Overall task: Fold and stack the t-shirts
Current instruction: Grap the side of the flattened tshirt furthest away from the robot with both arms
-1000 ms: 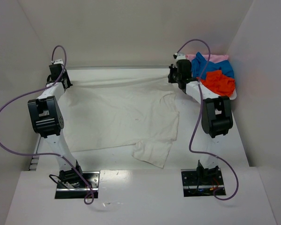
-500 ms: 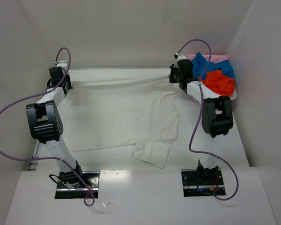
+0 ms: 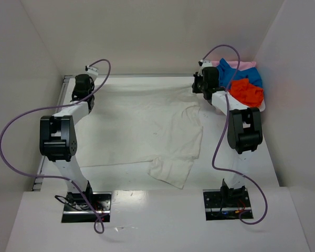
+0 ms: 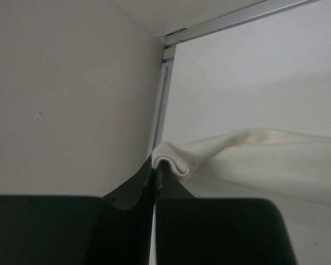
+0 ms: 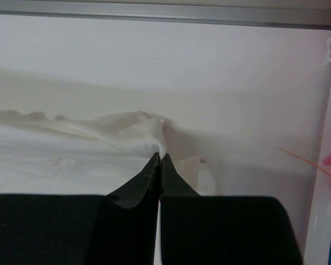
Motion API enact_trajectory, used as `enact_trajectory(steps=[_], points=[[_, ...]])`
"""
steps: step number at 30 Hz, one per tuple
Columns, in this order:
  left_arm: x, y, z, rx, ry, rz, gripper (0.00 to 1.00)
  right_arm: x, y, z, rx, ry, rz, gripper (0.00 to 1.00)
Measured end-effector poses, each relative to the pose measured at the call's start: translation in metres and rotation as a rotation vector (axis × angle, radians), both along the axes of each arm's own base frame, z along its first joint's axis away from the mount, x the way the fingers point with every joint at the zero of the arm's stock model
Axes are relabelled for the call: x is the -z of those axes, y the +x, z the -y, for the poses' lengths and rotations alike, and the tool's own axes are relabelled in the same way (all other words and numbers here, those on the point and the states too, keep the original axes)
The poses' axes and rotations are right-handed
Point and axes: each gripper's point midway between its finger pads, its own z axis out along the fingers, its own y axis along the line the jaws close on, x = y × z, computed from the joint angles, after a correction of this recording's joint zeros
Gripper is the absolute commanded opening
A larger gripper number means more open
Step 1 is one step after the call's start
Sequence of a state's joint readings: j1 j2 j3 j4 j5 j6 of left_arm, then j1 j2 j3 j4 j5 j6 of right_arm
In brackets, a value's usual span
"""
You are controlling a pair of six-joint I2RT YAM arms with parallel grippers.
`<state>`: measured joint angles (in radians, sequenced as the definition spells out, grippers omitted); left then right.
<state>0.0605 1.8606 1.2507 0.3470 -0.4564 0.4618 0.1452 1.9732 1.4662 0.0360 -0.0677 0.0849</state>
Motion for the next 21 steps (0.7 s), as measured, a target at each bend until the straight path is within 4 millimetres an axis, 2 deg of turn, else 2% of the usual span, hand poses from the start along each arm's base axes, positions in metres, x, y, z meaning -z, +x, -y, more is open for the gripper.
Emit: enact_trajectory(steps=[8,13,17,21], points=[[-0.008,0.001,-0.001,-0.031,0.123,0.000,0.00,0.002,-0.001,-0.001,-0.002,0.007,-0.004,0.00],[0.014,-0.012,-0.002,-0.038,0.130,-0.051,0.00,0.016,-0.013,-0.002,-0.003,0.023,-0.037,0.00],[0.037,-0.030,-0.002,-0.035,0.122,-0.117,0.00,0.030,-0.028,-0.002,0.000,0.036,-0.080,0.00],[0.043,-0.043,0.000,-0.043,0.099,-0.143,0.00,0.035,-0.045,-0.002,0.007,0.060,-0.107,0.00]])
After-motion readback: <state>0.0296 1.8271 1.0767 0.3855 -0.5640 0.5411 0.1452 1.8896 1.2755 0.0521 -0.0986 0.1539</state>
